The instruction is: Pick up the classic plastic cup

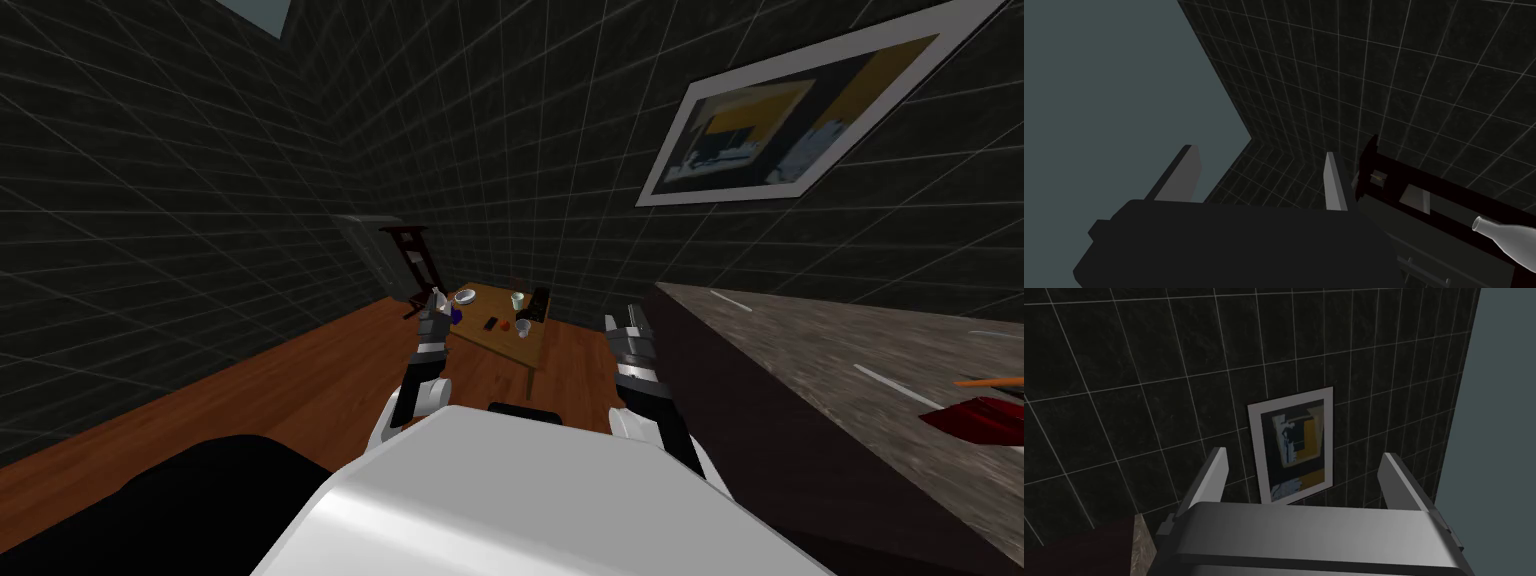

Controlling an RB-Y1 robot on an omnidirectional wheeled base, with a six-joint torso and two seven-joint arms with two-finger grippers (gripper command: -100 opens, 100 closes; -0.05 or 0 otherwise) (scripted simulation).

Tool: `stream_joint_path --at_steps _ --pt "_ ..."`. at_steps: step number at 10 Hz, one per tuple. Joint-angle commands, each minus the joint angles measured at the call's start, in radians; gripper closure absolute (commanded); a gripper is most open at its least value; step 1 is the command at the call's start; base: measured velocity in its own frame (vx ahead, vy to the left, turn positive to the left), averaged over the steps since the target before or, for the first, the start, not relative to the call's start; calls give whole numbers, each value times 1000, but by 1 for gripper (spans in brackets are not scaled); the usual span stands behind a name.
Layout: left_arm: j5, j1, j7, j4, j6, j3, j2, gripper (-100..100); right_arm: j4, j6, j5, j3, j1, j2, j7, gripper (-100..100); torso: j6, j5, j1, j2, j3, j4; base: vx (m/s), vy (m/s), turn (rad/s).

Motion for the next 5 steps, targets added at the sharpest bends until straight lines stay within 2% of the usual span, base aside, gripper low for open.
stream_joint_path --at_steps 1,5 --pt "0 0 0 0 0 0 0 0 31 -10 19 5 21 -35 5 -100 0 0 0 0 0 0 -8 13 113" --pt "0 0 0 0 0 0 0 0 143 -43 89 17 84 -100 19 -100 0 0 1 1 1 0 -15 23 155"
